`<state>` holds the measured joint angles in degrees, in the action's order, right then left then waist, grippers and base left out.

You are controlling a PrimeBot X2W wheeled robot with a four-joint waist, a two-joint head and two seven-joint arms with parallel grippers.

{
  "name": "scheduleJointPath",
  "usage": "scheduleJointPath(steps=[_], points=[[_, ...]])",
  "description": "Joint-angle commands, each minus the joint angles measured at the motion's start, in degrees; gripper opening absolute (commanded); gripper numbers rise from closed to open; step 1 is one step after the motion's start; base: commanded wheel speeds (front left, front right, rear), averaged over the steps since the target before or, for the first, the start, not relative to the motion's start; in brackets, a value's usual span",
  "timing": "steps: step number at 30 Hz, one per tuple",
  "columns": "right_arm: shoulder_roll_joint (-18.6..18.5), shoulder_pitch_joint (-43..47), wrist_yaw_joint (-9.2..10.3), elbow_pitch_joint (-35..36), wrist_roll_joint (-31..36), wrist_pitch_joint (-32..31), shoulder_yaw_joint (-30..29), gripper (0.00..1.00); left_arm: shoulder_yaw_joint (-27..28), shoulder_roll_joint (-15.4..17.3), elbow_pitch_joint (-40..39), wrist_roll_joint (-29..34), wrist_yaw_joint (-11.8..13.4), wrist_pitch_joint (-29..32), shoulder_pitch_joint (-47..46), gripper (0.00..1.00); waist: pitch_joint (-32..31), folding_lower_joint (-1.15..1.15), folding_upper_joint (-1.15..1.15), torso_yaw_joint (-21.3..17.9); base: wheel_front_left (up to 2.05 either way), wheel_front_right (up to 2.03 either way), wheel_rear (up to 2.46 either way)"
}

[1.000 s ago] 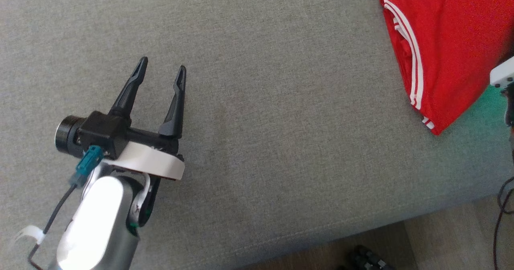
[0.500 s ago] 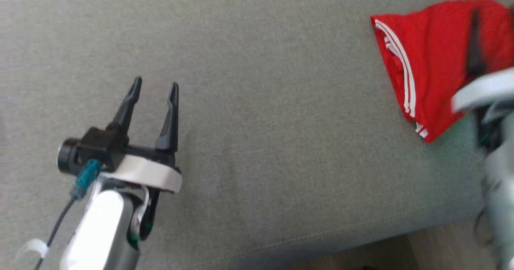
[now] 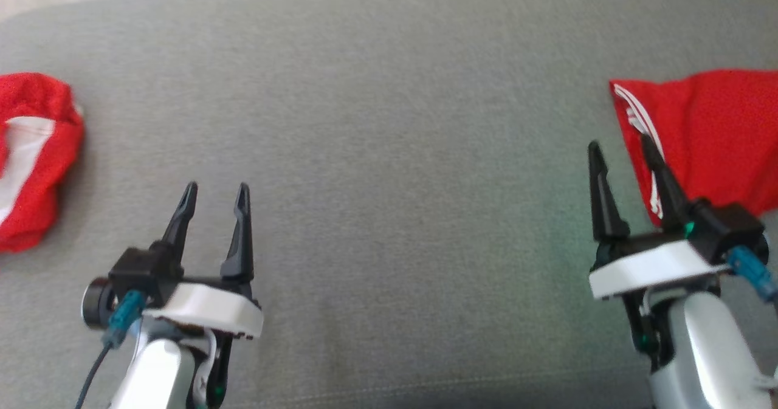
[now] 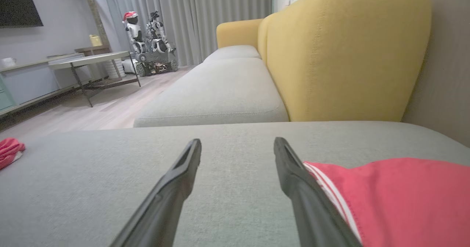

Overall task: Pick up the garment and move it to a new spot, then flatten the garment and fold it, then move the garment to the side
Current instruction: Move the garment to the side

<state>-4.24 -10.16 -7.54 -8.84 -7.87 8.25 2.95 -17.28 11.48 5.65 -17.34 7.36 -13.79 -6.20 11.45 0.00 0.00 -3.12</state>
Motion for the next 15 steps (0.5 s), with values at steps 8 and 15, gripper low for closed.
scheduleJointPath(steps=[8, 15], points=[[1.1, 5.8, 0.05, 7.5, 1.2, -2.9, 1.2, 1.00, 2.7, 1.8, -1.7, -0.3, 0.8, -0.8, 2.7, 1.00, -5.6, 0.00, 0.00, 3.1, 0.00, 0.00, 0.00], [1.3, 10.5, 0.05, 10.0, 0.9, -4.1, 0.2, 1.00, 2.0, 2.4, -2.3, -0.2, 1.4, 0.1, 5.4, 1.00, -9.0, 0.00, 0.00, 3.5, 0.00, 0.00, 0.00]])
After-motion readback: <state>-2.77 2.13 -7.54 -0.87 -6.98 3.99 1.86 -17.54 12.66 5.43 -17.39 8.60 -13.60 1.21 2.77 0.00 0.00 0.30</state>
